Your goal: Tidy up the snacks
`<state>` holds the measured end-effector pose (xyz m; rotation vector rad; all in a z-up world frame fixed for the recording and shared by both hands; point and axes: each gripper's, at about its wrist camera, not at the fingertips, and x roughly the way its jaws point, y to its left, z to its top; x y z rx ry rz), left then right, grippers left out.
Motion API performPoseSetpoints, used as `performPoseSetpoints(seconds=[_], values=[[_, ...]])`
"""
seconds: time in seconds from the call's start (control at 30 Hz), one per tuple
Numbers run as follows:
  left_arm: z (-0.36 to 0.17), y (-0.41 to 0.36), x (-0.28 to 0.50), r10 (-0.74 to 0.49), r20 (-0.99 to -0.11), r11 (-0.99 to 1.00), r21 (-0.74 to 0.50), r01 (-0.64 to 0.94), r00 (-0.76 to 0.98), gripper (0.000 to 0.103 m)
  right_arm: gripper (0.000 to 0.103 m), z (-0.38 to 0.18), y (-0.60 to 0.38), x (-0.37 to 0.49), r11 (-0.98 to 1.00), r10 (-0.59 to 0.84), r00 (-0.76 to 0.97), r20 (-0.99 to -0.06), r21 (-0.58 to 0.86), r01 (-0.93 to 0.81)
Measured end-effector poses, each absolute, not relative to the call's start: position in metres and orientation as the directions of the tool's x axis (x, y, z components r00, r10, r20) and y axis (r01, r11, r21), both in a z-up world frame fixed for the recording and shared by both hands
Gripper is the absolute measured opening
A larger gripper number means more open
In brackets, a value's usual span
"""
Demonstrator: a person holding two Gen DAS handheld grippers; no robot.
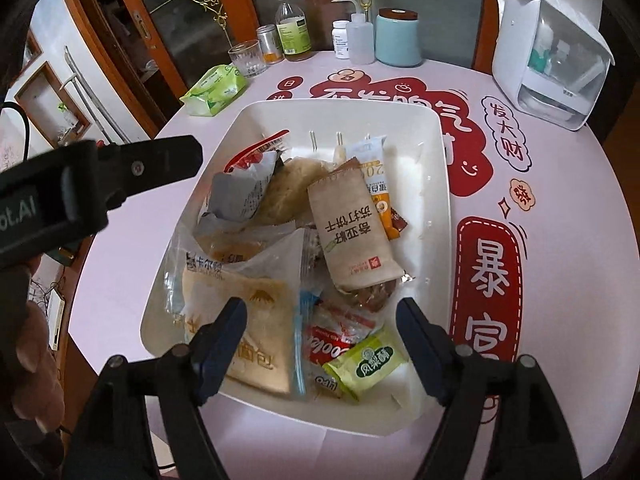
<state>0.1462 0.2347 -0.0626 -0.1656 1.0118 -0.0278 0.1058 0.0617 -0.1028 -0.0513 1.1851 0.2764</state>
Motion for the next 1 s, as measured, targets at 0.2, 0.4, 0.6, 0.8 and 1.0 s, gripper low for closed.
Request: performPoseSetpoints(seconds=[0.2,0.4,0.6,0.8,1.0], values=[[-0.059,0.230,0.137,-0.098,-0.841,0.990,-0.139,-0.038,0.531,0.093,0.078,-0.097,0.063,0.095,0.966,0.195,0.353,-0.915,0.117,-0.231],[-0.051,0.228,0.123,-0.102,-0.833,0.990,-0.137,-0.025,0.544,0.093,0.078,-0.090,0.061,0.085,0.966,0.205,0.365,-0.908,0.127,-0.226],[-0.045,0.221,0.112,-0.105,-0.827,0.991,-0.136,-0.015,0.552,0.093,0.078,-0.082,0.053,0.076,0.969,0.207,0.378,-0.902,0.135,-0.206],[-0.037,0.209,0.102,-0.112,-0.823,0.990,-0.140,-0.008,0.557,0.093,0.078,-0.069,0.040,0.068,0.973,0.200,0.401,-0.894,0.135,-0.186],[-0.026,0.194,0.090,-0.104,-0.812,0.991,-0.133,-0.009,0.574,0.093,0.078,-0.057,0.023,0.062,0.975,0.188,0.427,-0.885,0.116,-0.187]])
